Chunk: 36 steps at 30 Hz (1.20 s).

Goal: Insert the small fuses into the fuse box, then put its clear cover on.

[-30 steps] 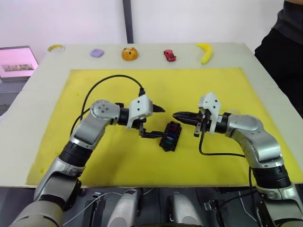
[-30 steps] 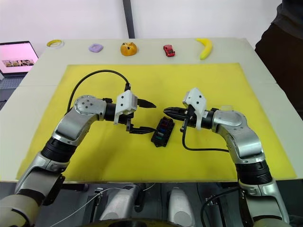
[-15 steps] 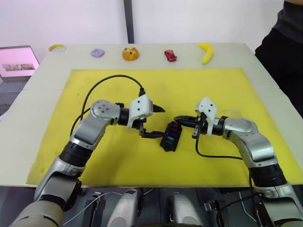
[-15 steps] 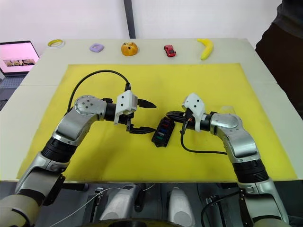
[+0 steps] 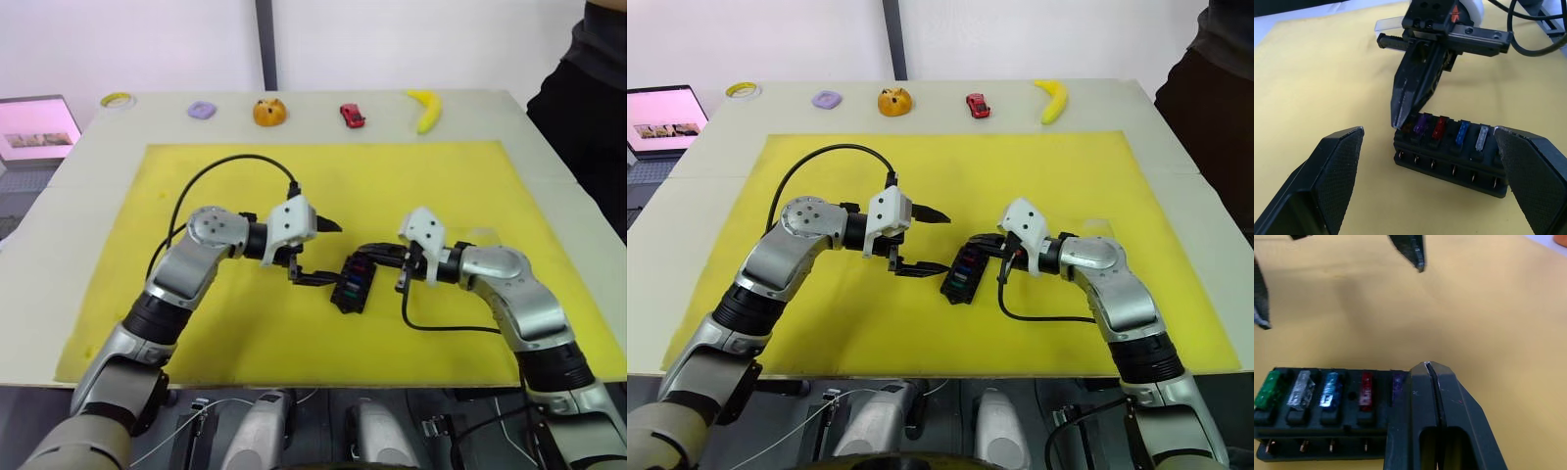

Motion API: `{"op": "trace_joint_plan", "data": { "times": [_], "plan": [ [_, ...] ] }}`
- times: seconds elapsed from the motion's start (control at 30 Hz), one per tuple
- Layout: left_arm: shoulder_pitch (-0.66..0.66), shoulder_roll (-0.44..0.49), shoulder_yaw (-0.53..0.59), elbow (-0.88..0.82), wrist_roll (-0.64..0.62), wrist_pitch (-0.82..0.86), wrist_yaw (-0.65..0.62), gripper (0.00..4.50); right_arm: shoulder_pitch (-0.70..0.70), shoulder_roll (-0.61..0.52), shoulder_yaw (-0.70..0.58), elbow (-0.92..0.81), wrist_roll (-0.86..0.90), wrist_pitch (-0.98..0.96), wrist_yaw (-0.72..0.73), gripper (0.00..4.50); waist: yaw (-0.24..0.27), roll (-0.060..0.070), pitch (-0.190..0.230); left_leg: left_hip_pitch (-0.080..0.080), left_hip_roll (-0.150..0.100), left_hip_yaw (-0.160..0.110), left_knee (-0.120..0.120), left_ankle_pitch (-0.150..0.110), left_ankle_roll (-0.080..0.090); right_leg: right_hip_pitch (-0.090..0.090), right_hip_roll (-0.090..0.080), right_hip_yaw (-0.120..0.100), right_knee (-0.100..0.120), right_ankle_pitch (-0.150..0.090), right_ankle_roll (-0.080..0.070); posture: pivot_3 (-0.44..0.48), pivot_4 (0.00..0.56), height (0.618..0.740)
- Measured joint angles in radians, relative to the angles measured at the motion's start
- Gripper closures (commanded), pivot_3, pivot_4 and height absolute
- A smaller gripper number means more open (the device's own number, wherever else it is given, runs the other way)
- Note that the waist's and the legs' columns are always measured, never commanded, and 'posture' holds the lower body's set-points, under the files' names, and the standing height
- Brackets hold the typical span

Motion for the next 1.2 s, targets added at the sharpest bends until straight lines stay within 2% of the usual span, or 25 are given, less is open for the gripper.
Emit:
{"op": "trace_joint_plan", "data": {
  "times": [0.27,0.5,0.7,0.77,0.87,1.1,1.2],
  "plan": [
    [0.002,0.005,0.0,0.0,0.015,-0.009,-0.002,0.0,-0.017,-0.013,0.014,-0.012,-0.025,0.038,-0.019,4.48,0.002,0.0,0.0,0.002,0.0,0.0,0.0,0.0,0.0,0.001,0.0,0.0,0.0,0.0,0.0,0.0,0.15,0.735],
    [0.027,0.007,0.0,-0.001,0.018,-0.014,-0.001,0.0,0.008,-0.013,-0.037,-0.085,0.061,0.102,-0.019,4.48,0.0,0.0,0.0,0.001,0.0,0.0,0.0,0.0,0.0,0.001,0.0,0.0,0.0,0.0,0.0,0.0,0.15,0.735],
    [0.089,0.03,0.045,-0.039,-0.001,0.0,0.025,0.0,0.082,-0.055,-0.142,-0.243,0.132,0.172,-0.049,4.48,0.002,0.0,0.0,0.001,0.0,0.0,-0.001,-0.001,0.001,0.001,-0.001,0.0,-0.001,0.0,0.0,0.0,0.15,0.735],
    [0.132,0.028,0.091,-0.074,-0.03,0.026,0.058,0.0,0.169,-0.065,-0.221,-0.309,0.152,0.207,-0.086,4.48,0.007,0.0,0.0,0.001,0.0,0.0,-0.001,-0.001,0.001,0.001,-0.001,0.0,-0.002,0.0,0.0,0.0,0.15,0.735],
    [0.199,0.031,0.175,-0.092,-0.074,0.072,0.119,0.0,0.335,-0.069,-0.375,-0.38,0.184,0.277,-0.148,3.61,0.015,0.0,0.0,0.001,0.0,0.0,-0.001,-0.001,0.002,0.001,-0.001,0.0,-0.002,0.0,0.0,0.0,0.15,0.735],
    [0.335,0.136,0.338,-0.109,-0.138,0.132,0.172,0.0,0.643,-0.056,-0.753,-0.498,0.275,0.347,-0.194,0.09,0.025,0.001,0.0,0.001,0.0,0.0,-0.001,-0.002,0.002,0.001,-0.001,0.001,-0.002,0.0,0.0,0.0,0.15,0.735],
    [0.397,0.18,0.406,-0.094,-0.155,0.129,0.174,0.0,0.741,-0.035,-0.888,-0.498,0.297,0.349,-0.195,0.03,0.025,0.001,0.0,0.003,0.001,0.0,-0.002,-0.002,0.002,0.0,-0.001,0.001,-0.003,0.0,0.0,0.0,0.15,0.735]
  ]
}}
